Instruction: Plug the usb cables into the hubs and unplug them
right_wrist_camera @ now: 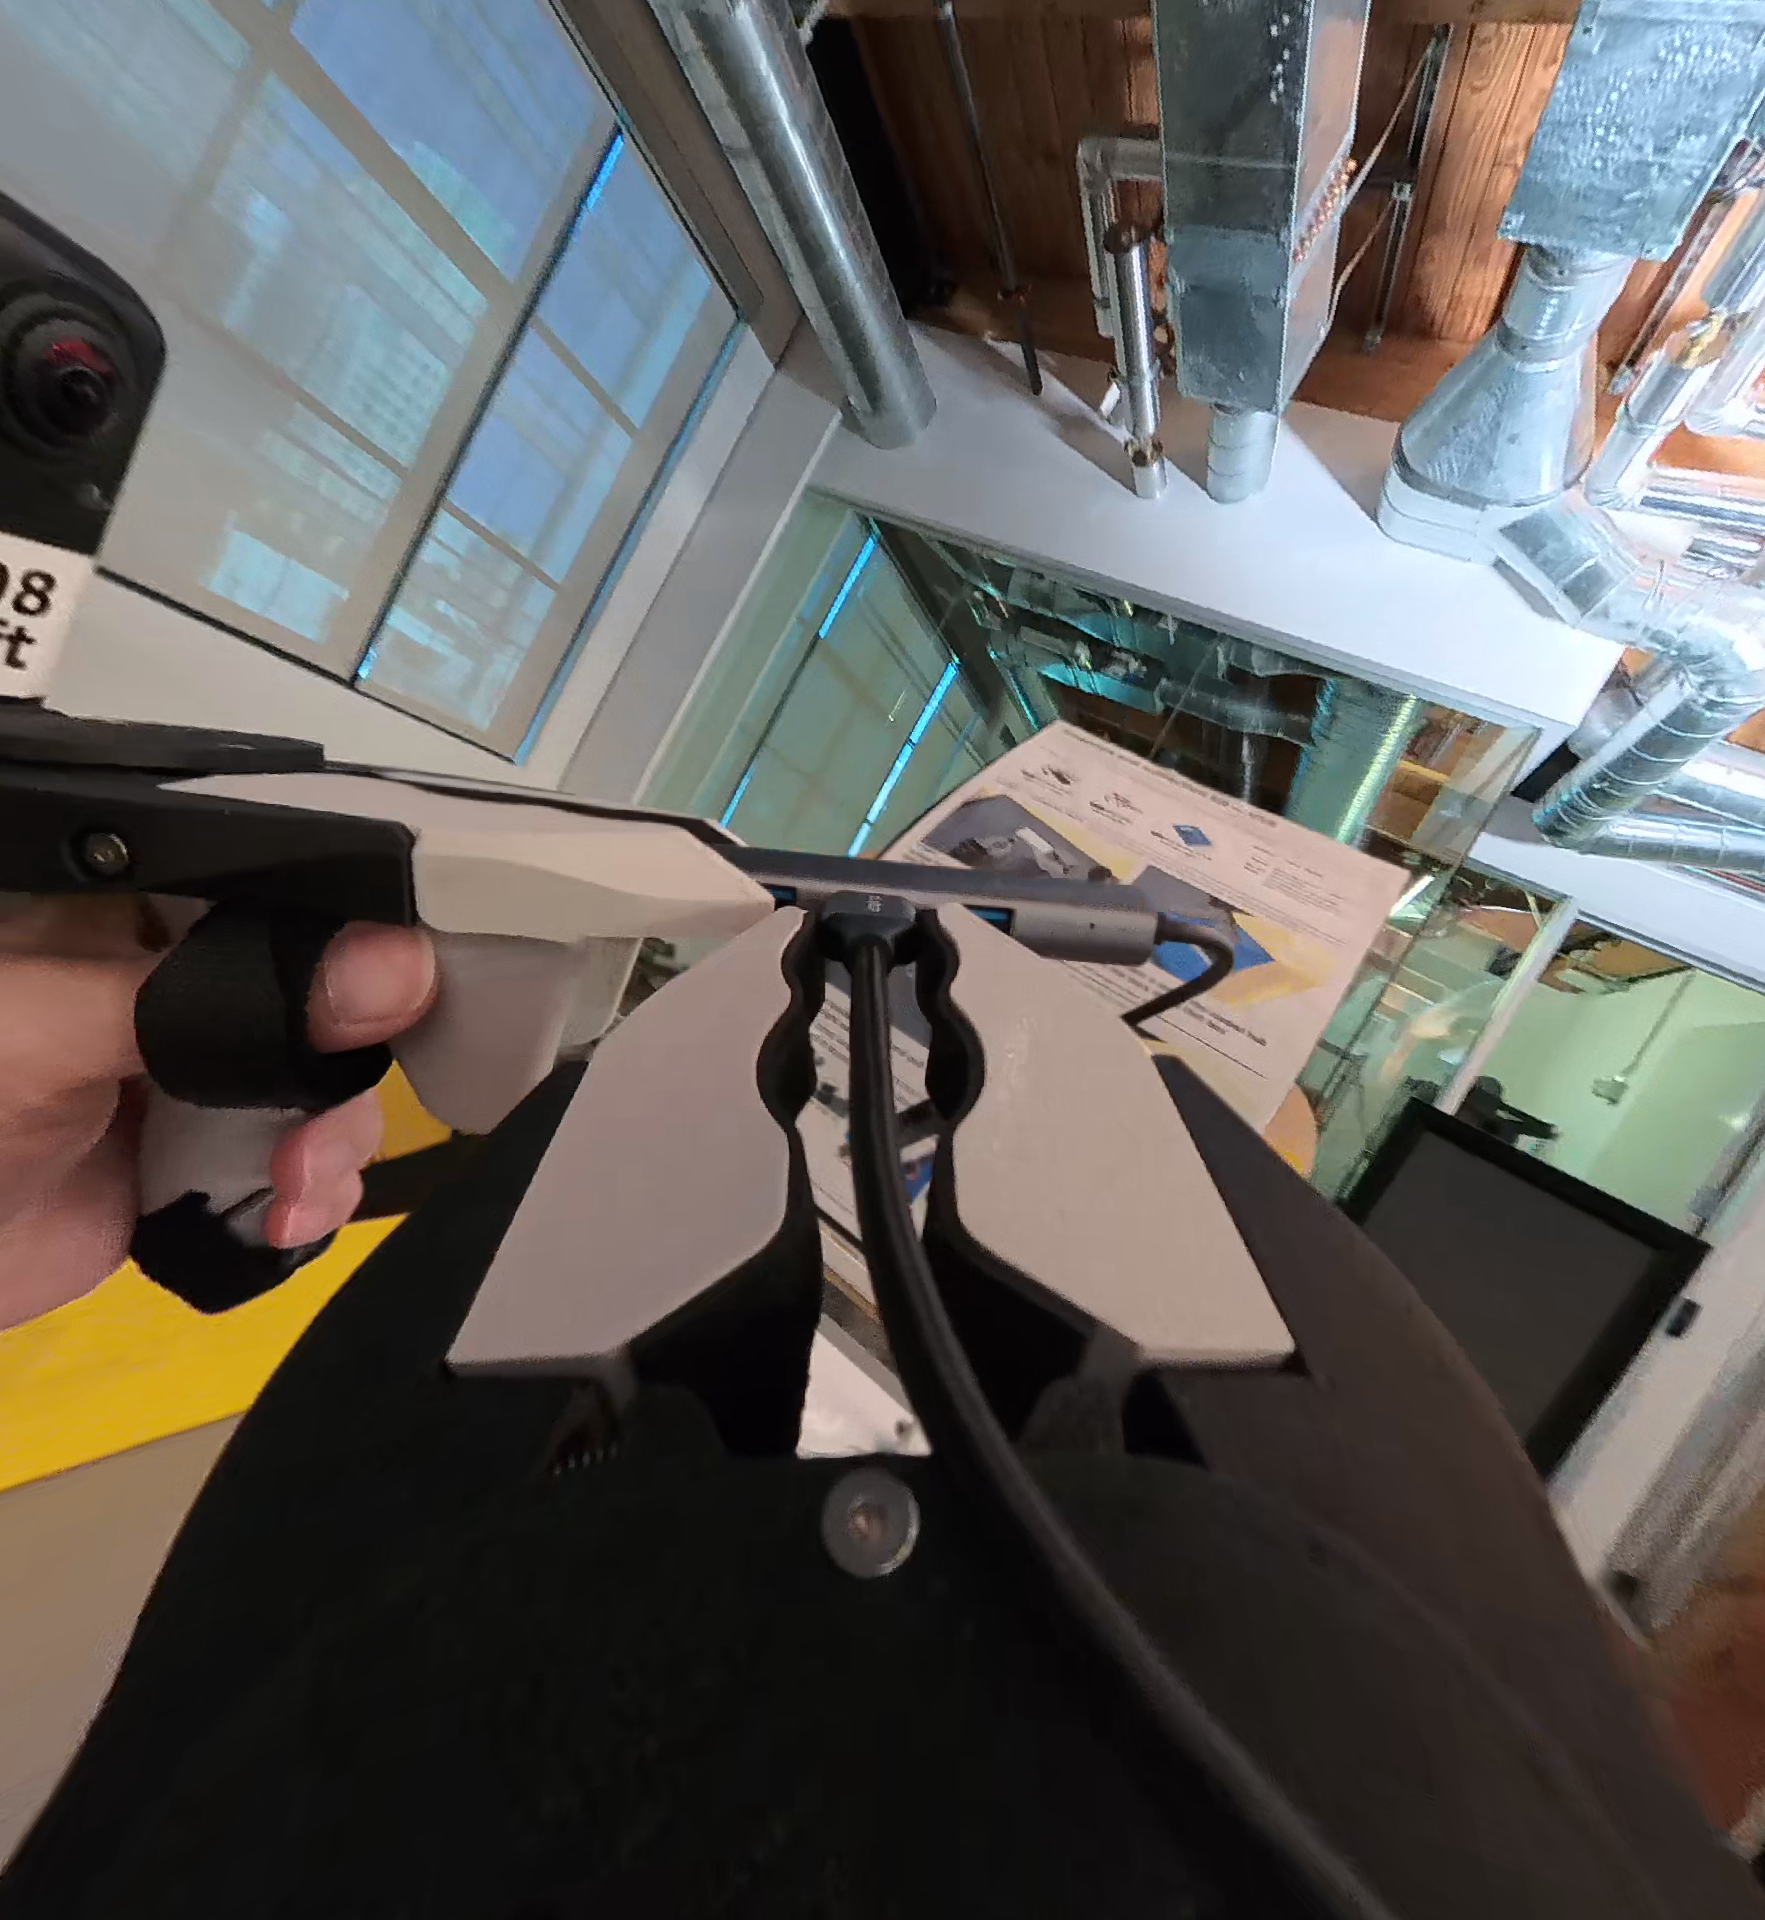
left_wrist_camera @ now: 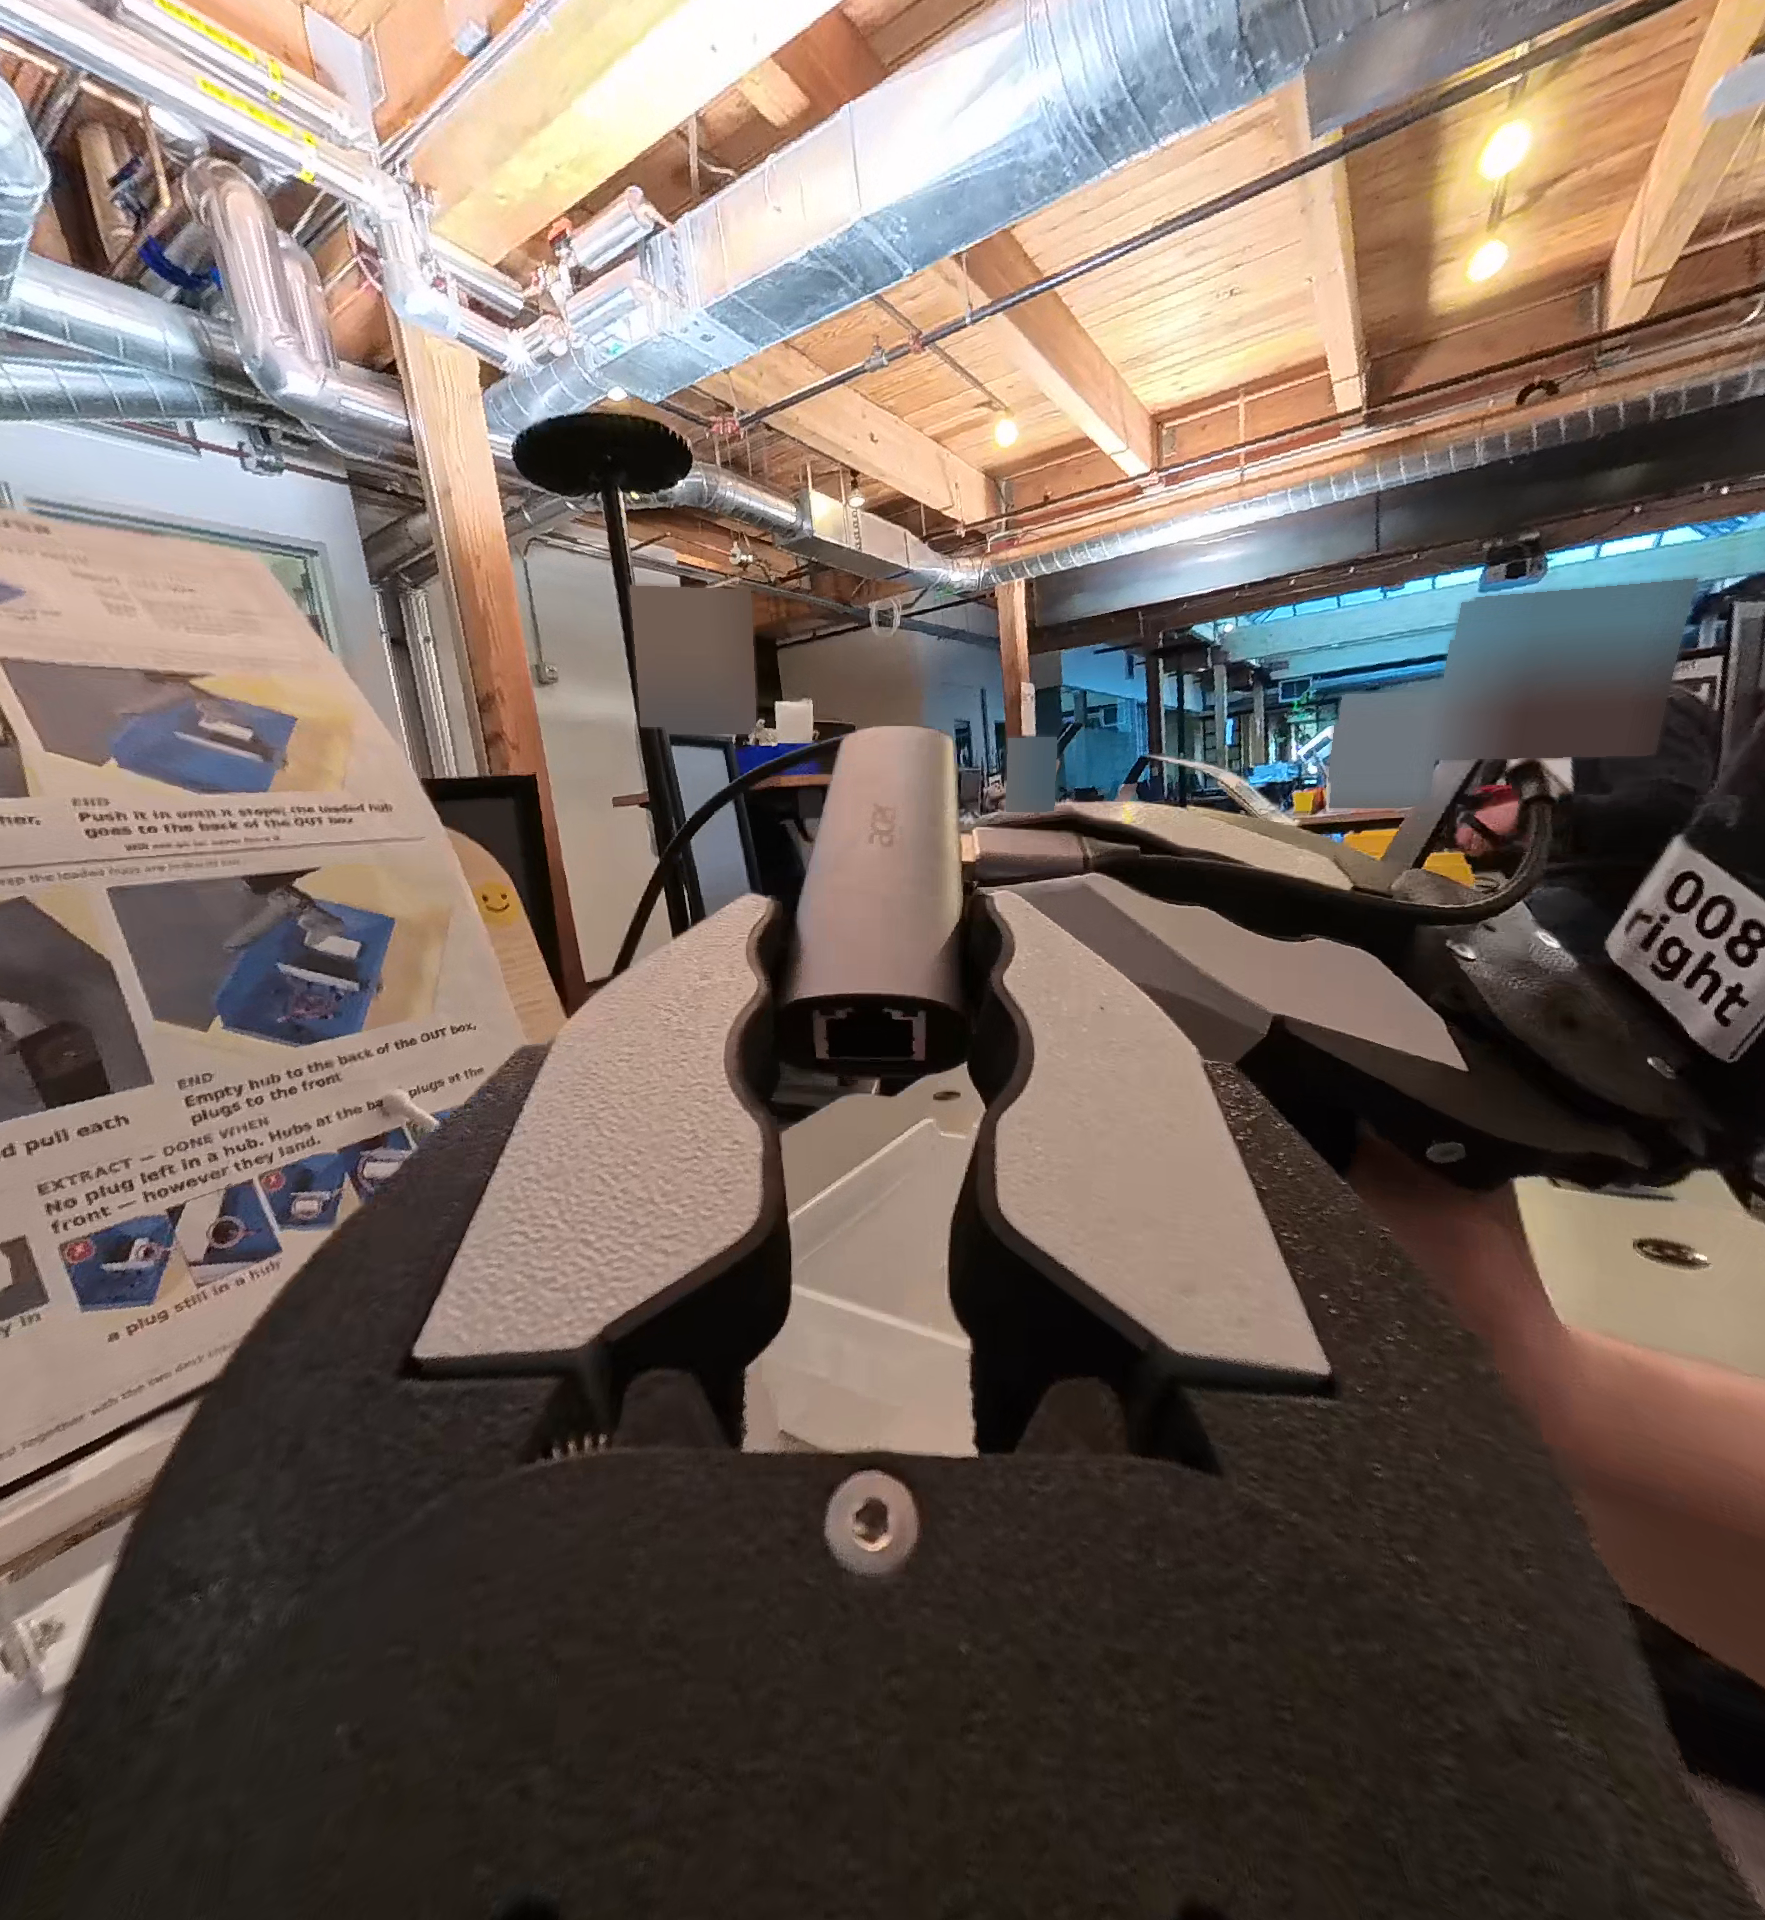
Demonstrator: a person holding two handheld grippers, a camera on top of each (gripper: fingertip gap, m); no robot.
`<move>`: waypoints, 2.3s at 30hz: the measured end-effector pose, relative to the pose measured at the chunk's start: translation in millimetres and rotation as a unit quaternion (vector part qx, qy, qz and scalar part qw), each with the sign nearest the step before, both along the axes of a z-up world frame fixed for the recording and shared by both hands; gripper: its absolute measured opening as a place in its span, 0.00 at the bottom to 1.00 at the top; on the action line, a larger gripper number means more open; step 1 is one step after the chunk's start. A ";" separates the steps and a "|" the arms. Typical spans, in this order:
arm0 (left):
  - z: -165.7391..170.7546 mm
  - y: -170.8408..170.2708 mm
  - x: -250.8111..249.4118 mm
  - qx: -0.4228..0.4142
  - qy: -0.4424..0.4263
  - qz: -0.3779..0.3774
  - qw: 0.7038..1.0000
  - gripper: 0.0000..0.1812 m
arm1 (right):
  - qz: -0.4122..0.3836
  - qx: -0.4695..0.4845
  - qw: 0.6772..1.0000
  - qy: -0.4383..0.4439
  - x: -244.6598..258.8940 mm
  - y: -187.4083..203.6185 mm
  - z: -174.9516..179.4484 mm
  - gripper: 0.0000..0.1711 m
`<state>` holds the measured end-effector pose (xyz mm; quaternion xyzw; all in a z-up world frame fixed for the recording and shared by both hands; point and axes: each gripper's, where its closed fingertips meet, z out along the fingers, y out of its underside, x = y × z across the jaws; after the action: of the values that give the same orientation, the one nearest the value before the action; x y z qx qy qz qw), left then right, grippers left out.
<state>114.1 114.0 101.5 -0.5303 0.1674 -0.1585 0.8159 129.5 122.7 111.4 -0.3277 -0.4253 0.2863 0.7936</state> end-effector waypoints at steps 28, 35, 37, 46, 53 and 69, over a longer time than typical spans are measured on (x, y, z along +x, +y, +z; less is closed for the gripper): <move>18.7 -16.7 4.7 0.035 0.041 0.040 0.998 0.18 | -0.011 0.009 1.000 0.015 5.6 -16.9 14.2 0.10; 20.0 -17.1 6.0 0.041 0.040 0.045 0.997 0.18 | -0.032 0.026 0.999 0.022 7.8 -18.2 14.9 0.10; 20.9 -18.0 6.4 0.044 0.042 0.047 0.997 0.19 | -0.042 0.033 0.998 0.021 8.3 -19.3 15.8 0.10; 23.6 -20.0 4.2 0.052 0.063 0.075 0.994 0.18 | 0.012 -0.007 0.999 0.030 7.7 -20.7 15.4 0.10; 47.5 -43.8 -69.7 0.069 -0.052 0.094 0.992 0.18 | 0.022 0.034 0.999 0.028 22.9 -27.2 30.7 0.10; 54.2 -56.7 -44.0 0.018 -0.015 0.020 1.000 0.18 | 0.124 -0.486 0.693 -0.518 144.8 75.3 -169.0 0.07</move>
<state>70.1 57.2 155.7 -0.5164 0.1475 -0.1470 0.8307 274.3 198.0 -57.6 -0.7085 -0.6074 0.3331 0.1346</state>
